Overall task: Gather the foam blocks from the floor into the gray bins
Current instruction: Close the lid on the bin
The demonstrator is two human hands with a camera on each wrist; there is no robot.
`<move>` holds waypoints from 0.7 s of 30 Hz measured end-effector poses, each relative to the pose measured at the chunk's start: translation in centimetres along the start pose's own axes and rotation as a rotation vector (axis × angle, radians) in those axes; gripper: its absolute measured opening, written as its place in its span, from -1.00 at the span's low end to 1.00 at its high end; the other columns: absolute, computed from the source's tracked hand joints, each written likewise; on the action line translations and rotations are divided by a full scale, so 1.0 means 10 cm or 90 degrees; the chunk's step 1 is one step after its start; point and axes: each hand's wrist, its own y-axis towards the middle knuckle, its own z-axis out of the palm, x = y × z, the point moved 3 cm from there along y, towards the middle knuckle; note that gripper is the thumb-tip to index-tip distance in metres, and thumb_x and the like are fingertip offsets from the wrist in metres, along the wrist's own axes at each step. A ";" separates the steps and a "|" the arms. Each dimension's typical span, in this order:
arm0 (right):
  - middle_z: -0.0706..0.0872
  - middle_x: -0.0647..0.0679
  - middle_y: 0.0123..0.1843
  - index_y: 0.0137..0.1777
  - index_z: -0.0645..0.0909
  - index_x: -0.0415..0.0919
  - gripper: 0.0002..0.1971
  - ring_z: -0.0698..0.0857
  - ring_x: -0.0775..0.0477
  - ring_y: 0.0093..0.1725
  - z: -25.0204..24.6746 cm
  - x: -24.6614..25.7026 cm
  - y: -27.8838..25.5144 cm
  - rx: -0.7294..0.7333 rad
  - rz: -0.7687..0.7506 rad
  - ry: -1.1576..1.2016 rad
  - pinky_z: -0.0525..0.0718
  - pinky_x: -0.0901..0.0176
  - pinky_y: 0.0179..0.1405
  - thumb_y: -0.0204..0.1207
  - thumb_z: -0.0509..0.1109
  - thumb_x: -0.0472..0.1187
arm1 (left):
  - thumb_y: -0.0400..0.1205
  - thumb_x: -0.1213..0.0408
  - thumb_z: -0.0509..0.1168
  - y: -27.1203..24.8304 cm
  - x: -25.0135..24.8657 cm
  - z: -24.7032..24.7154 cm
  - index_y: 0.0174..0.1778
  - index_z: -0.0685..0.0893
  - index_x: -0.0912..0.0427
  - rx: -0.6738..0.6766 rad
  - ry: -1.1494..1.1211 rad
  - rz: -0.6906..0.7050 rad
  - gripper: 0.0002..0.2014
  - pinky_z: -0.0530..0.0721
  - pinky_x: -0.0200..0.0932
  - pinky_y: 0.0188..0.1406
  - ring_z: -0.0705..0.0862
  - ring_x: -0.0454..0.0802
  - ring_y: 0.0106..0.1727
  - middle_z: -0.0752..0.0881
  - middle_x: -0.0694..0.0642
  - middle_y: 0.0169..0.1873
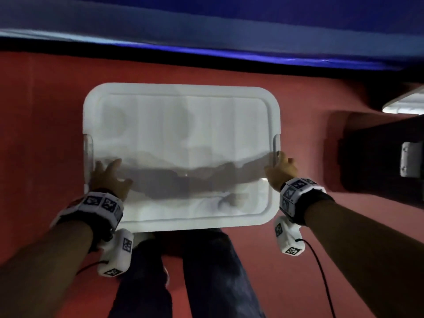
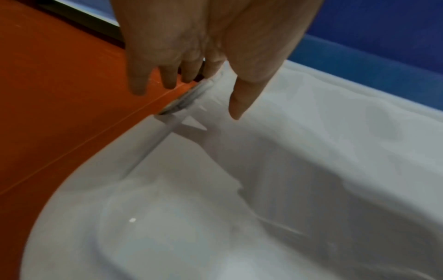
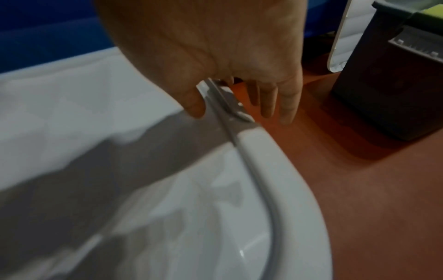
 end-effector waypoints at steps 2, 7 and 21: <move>0.47 -0.23 0.37 0.48 0.36 -0.11 -0.54 0.55 -0.22 0.23 -0.09 0.01 -0.18 0.071 -0.063 -0.029 0.54 -0.03 0.22 0.57 0.25 -0.15 | 0.53 0.18 0.36 -0.32 -0.17 0.12 0.53 0.41 0.13 0.070 -0.001 0.066 -0.39 0.25 0.01 0.55 0.28 0.19 0.58 0.32 0.25 0.56; 0.59 -0.15 0.35 0.40 0.47 -0.03 -0.64 0.58 -0.16 0.29 -0.20 -0.10 -0.80 0.181 -0.136 -0.070 0.51 0.05 0.32 0.62 0.23 -0.07 | 0.64 0.30 0.24 -1.09 -0.33 0.24 0.38 0.56 0.21 0.179 -0.068 0.075 -0.64 0.42 -0.07 0.36 0.50 0.19 0.40 0.53 0.24 0.41; 0.68 -0.11 0.15 0.29 0.55 -0.11 -0.71 0.72 -0.22 0.08 -1.90 -1.03 -3.52 0.067 -0.274 0.176 0.63 0.09 0.02 0.59 0.26 -0.13 | 0.67 0.21 0.21 -4.30 -1.11 -1.23 0.31 0.58 0.09 0.088 -0.203 0.316 -0.71 0.47 -0.22 0.23 0.58 0.09 0.29 0.60 0.10 0.32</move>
